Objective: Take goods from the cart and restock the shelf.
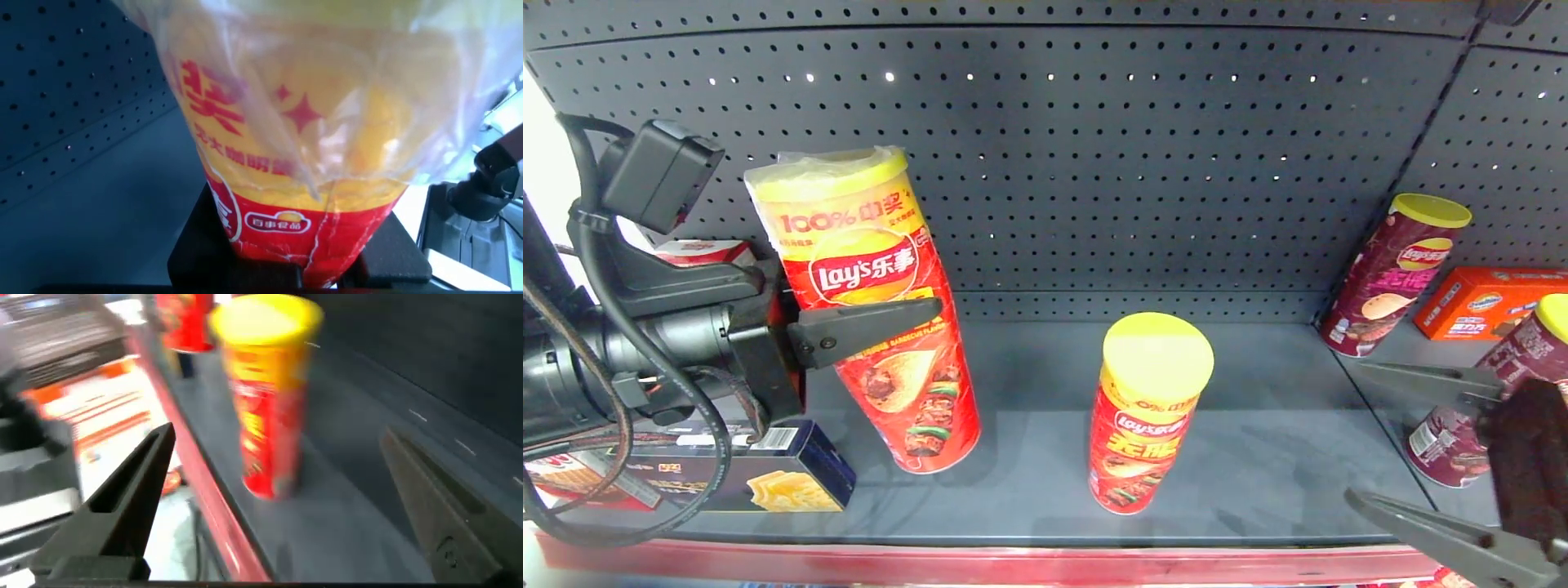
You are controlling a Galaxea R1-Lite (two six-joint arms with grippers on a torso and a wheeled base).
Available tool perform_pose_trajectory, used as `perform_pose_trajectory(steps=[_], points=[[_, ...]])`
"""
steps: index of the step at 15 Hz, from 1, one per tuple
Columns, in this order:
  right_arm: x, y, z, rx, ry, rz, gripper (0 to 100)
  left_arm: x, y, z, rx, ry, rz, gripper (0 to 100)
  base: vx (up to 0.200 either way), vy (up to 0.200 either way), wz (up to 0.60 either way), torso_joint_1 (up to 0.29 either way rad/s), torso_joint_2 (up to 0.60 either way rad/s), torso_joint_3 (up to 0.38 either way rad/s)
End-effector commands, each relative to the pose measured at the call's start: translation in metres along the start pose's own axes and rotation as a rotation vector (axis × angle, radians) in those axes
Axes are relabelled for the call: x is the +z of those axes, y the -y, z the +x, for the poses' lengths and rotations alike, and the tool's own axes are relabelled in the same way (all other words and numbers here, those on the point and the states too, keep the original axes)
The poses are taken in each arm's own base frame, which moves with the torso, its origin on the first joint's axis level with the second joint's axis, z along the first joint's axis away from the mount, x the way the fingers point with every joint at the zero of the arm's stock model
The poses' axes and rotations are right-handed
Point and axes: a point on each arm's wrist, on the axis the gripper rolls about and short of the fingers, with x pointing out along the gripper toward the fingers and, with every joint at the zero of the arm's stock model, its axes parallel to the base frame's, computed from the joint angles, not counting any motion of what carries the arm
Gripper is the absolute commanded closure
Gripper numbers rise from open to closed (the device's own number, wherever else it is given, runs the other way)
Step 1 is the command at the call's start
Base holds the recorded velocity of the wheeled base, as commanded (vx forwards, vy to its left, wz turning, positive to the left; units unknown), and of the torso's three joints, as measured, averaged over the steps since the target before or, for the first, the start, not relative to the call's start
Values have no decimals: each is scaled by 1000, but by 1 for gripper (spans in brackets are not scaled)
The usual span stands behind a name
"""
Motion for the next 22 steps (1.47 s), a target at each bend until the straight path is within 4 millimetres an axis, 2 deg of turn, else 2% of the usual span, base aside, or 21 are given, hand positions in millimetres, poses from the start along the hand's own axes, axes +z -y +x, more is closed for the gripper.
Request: perform_pose_trajectory(steps=[1,3,5,8,9,13,19,21,22], points=[[-1,-45,-88,-387,49,57,0,3,1,0,-1,9,9,100,0,0,0,0,0,0],[-19,-60,-110,-579,14,102,0,6,0,1,-3,15,15,100,0,0,0,0,0,0],[-50,-72,-124,-751,-39,117,0,8,0,2,-6,21,22,100,0,0,0,0,0,0],[-103,-87,-134,-931,-59,115,0,6,1,0,-5,17,20,100,0,0,0,0,0,0],[-108,-87,-134,-939,-93,130,0,6,1,-1,-2,17,19,100,0,0,0,0,0,0],[-112,-87,-134,-874,-125,153,0,7,4,-2,6,27,33,100,0,0,0,0,0,0],[-112,-88,-134,-828,-126,125,0,-1,19,4,-73,5,24,100,0,0,0,0,0,0],[-113,-88,-139,-715,-64,129,0,0,28,6,-115,7,26,100,0,0,0,0,0,0],[-113,-88,-138,-744,-69,138,0,0,32,8,-134,6,25,100,0,0,0,0,0,0]])
